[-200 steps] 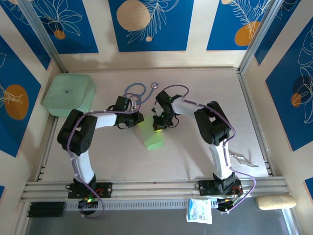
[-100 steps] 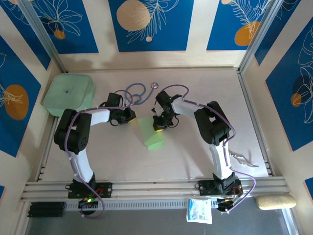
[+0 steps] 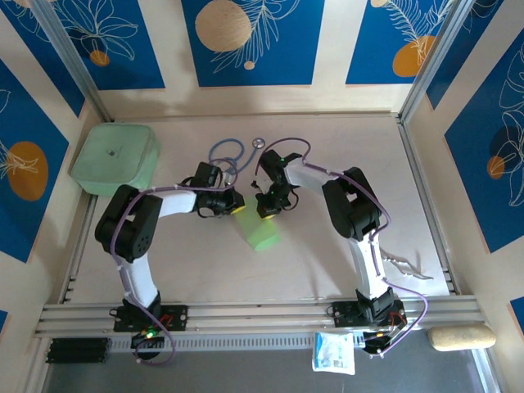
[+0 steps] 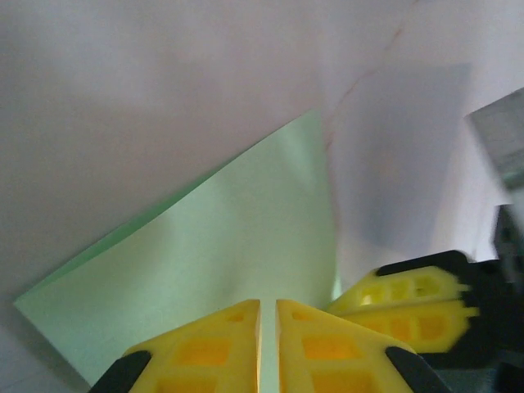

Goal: Fold a paper plane with a square sheet of paper (pick it up from the middle)
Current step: First fold in half a square sheet of paper at the center of the table.

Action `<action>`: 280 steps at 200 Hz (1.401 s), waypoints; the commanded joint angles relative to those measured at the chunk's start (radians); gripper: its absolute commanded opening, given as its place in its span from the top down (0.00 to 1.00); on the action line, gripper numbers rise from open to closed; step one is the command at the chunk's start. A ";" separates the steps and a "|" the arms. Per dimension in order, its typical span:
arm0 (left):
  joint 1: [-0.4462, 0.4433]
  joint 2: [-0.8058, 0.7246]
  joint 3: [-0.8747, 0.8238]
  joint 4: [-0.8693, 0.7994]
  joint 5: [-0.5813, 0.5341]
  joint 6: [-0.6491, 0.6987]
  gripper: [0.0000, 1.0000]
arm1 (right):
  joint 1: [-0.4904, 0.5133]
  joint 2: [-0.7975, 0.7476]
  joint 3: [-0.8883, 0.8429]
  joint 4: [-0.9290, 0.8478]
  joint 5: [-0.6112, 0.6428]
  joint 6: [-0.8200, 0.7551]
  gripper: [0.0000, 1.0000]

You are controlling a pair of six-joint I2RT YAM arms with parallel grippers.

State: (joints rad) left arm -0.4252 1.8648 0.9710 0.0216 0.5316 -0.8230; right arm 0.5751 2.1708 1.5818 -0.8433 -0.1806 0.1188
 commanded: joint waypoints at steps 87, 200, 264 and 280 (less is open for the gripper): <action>-0.009 0.067 -0.017 -0.047 -0.084 -0.016 0.91 | -0.046 0.023 0.101 -0.059 -0.065 -0.005 0.98; -0.009 0.086 -0.043 -0.051 -0.119 -0.053 0.92 | 0.089 -0.227 -0.212 0.236 -0.175 0.526 1.00; -0.009 0.097 -0.064 -0.036 -0.114 -0.060 0.93 | 0.120 -0.145 -0.195 0.220 -0.157 0.495 1.00; -0.009 0.097 -0.067 -0.035 -0.114 -0.061 0.93 | 0.120 -0.132 -0.195 0.223 -0.151 0.488 1.00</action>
State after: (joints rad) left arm -0.4305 1.8957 0.9504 0.0673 0.5011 -0.8776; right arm 0.6880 2.0151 1.3762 -0.6163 -0.3233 0.6106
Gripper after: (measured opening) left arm 0.071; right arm 0.055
